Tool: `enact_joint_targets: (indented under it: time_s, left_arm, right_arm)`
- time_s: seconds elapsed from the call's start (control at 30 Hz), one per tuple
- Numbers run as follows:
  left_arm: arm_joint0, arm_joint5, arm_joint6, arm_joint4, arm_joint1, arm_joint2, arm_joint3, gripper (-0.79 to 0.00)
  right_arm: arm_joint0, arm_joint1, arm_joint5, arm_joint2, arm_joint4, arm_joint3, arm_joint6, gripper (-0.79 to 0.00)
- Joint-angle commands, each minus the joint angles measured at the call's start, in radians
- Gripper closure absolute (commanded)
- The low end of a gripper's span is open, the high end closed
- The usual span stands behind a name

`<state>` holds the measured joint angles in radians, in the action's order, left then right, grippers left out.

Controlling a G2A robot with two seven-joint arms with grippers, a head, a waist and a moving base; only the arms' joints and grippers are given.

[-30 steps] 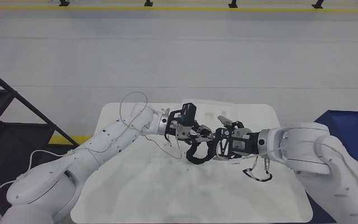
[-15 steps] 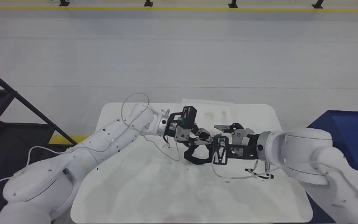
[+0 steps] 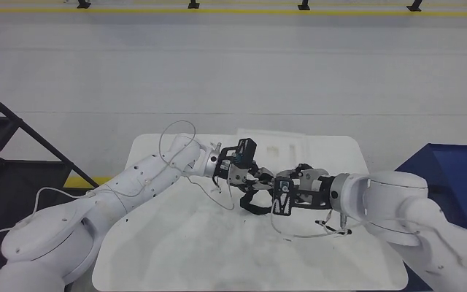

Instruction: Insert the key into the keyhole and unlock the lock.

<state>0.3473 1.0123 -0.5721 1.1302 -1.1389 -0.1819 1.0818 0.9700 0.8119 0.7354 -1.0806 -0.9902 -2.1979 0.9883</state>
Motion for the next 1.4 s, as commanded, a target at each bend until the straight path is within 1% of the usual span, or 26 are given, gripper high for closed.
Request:
enact_joint_targets:
  time_s: [0.0,0.07,0.17,0.4,0.43,0.47,0.5,0.67,0.87,1.1,1.27,1.33,1.37]
  left_arm:
    - [-0.002,0.000,-0.002,-0.001,0.000,0.003,-0.001,0.000]
    - [-0.004,0.000,-0.004,-0.001,0.000,0.007,0.000,0.000]
    - [-0.007,0.000,-0.006,0.000,-0.001,0.012,0.003,0.000]
    - [-0.009,0.000,-0.004,0.009,-0.003,0.012,-0.002,0.000]
    - [-0.008,0.000,-0.004,0.010,-0.003,0.012,-0.002,0.000]
    - [-0.007,0.000,-0.004,0.012,-0.003,0.012,-0.004,0.000]
    - [-0.007,0.000,-0.002,0.015,-0.004,0.012,-0.006,0.000]
    - [-0.005,0.000,0.018,0.025,-0.004,0.005,-0.025,0.000]
    - [0.003,-0.002,0.102,0.061,-0.006,-0.012,-0.036,0.000]
    - [0.050,-0.015,0.205,0.094,-0.012,-0.025,-0.019,0.000]
    - [0.093,-0.031,0.291,0.119,-0.027,-0.018,-0.030,0.000]
    - [0.113,-0.033,0.308,0.123,-0.032,-0.017,-0.040,0.000]
    - [0.117,-0.043,0.340,0.143,-0.035,-0.013,-0.044,0.000]
  right_arm:
    - [0.007,0.000,-0.029,-0.004,0.035,0.011,0.000,0.000]
    - [0.020,0.002,-0.119,-0.014,0.119,0.041,0.019,0.000]
    - [0.013,0.003,-0.162,-0.026,0.198,0.053,0.043,0.000]
    - [0.017,0.003,-0.213,-0.041,0.343,0.095,0.052,0.000]
    - [0.015,0.003,-0.214,-0.041,0.366,0.104,0.061,-0.037]
    - [0.012,0.003,-0.217,-0.042,0.382,0.113,0.069,-0.566]
    - [0.010,0.003,-0.218,-0.042,0.403,0.121,0.072,-0.785]
    - [0.003,0.003,-0.222,-0.044,0.453,0.144,0.083,-0.785]
    - [0.015,-0.001,-0.216,-0.070,0.485,0.159,0.067,-0.785]
    - [0.050,-0.010,-0.199,-0.123,0.528,0.186,0.017,-0.785]
    - [0.076,-0.015,-0.178,-0.155,0.544,0.199,-0.022,-0.785]
    - [0.085,-0.016,-0.175,-0.167,0.548,0.201,-0.033,-0.785]
    - [0.090,-0.017,-0.172,-0.172,0.552,0.202,-0.041,-0.785]
